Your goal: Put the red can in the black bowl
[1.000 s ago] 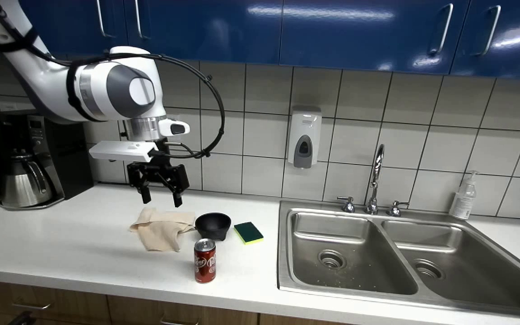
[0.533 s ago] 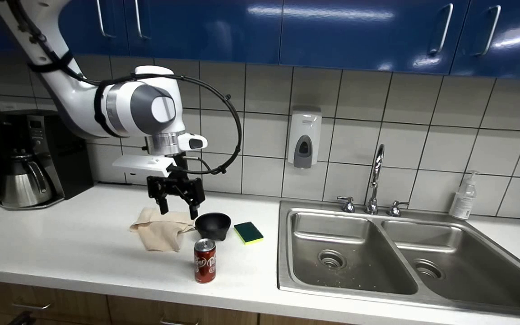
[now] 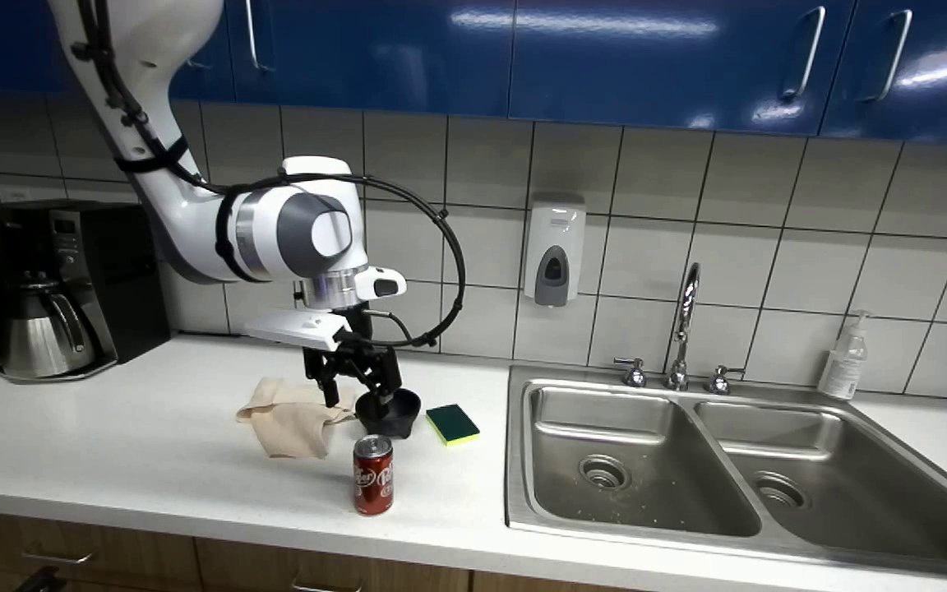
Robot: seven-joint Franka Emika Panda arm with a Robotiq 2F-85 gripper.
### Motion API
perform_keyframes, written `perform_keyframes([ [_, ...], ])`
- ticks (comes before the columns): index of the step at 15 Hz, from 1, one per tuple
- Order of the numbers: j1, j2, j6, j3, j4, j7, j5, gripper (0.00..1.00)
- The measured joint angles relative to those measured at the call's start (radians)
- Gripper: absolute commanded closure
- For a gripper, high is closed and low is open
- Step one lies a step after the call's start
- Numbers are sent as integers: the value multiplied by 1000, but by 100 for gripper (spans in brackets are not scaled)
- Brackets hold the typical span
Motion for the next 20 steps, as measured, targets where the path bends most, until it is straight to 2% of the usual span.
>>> perform_keyframes([
  [8,6,91,7,-37,55,22,0,0],
  [20,16,194,8,-53,91,28,3,0],
])
